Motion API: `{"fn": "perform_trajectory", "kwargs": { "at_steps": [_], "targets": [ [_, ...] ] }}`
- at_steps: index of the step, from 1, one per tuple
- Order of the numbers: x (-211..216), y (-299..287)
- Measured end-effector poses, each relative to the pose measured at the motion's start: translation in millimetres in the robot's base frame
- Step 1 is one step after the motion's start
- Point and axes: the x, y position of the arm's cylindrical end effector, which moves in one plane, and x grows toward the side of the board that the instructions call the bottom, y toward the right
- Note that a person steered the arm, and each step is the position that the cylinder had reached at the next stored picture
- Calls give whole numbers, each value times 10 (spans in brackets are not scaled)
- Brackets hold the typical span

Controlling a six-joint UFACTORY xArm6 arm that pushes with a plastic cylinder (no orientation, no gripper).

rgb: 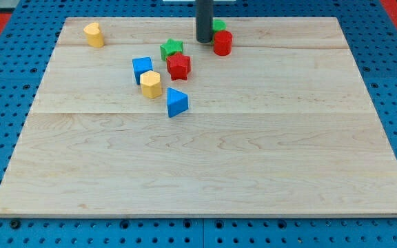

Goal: Push the green circle to the top center of the board

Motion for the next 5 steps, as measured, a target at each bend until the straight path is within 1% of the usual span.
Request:
{"fn": "perform_trajectory", "kwargs": {
  "at_steps": [3,4,5],
  "targets": [
    [191,482],
    [108,895],
    [108,1145]
  ]
}}
